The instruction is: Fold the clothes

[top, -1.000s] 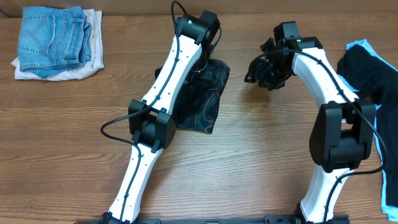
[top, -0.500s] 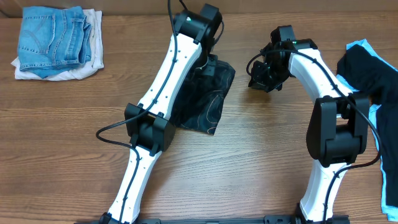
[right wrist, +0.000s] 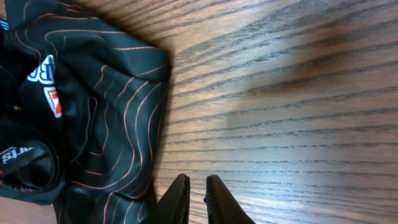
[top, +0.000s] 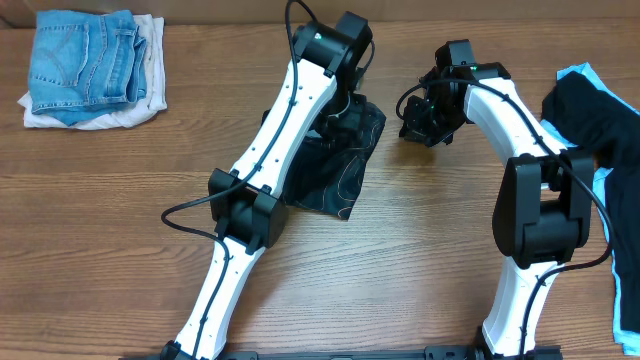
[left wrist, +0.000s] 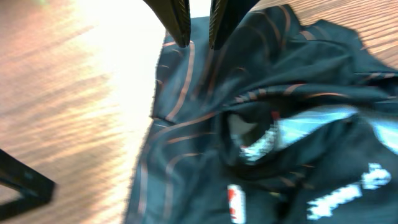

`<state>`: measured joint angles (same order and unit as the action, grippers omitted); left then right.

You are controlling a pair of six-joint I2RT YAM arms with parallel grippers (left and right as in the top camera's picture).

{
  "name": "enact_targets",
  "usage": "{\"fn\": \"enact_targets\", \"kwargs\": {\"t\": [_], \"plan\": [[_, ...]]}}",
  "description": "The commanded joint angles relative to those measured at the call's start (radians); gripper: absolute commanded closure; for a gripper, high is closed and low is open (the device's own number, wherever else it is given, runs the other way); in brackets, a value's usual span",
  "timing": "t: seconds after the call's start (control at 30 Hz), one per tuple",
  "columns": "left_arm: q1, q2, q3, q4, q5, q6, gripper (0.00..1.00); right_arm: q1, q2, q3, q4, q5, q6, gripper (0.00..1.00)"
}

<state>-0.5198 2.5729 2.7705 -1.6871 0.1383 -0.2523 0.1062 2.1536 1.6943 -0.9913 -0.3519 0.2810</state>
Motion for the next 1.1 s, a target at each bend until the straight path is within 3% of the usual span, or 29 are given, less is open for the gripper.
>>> {"fn": "enact_targets", "kwargs": {"t": [0.0, 0.17, 0.23, 0.3, 0.33, 0.47, 0.7, 0.83, 1.07], "plan": [[-0.026, -0.015, 0.011, 0.01, 0.056, 0.057, 0.83, 0.005, 0.006, 0.006, 0.016, -0.008, 0.02, 0.82], [0.028, -0.019, 0.057, -0.003, -0.049, 0.045, 0.8, 0.005, 0.006, 0.006, 0.037, -0.029, 0.019, 0.63], [0.078, -0.032, 0.076, -0.003, -0.052, 0.035, 0.75, 0.005, 0.006, 0.007, 0.052, -0.059, 0.019, 0.6], [0.135, -0.043, 0.093, -0.003, -0.052, 0.034, 0.49, 0.005, 0.006, 0.007, 0.071, -0.084, 0.019, 0.59], [0.173, -0.05, 0.097, -0.003, -0.052, 0.034, 0.43, 0.005, 0.006, 0.007, 0.079, -0.095, 0.019, 0.59], [0.31, -0.054, 0.096, -0.003, -0.023, 0.035, 0.3, 0.013, 0.006, 0.008, 0.135, -0.188, -0.035, 0.58], [0.435, -0.054, 0.0, -0.003, 0.105, 0.112, 0.31, 0.123, 0.006, 0.009, 0.236, -0.139, -0.076, 0.47], [0.433, -0.054, -0.113, -0.003, 0.175, 0.178, 0.31, 0.208, 0.006, 0.009, 0.316, -0.064, -0.076, 0.4], [0.419, -0.054, -0.292, 0.016, 0.24, 0.235, 0.32, 0.253, 0.007, 0.009, 0.457, -0.045, -0.011, 0.39]]}}
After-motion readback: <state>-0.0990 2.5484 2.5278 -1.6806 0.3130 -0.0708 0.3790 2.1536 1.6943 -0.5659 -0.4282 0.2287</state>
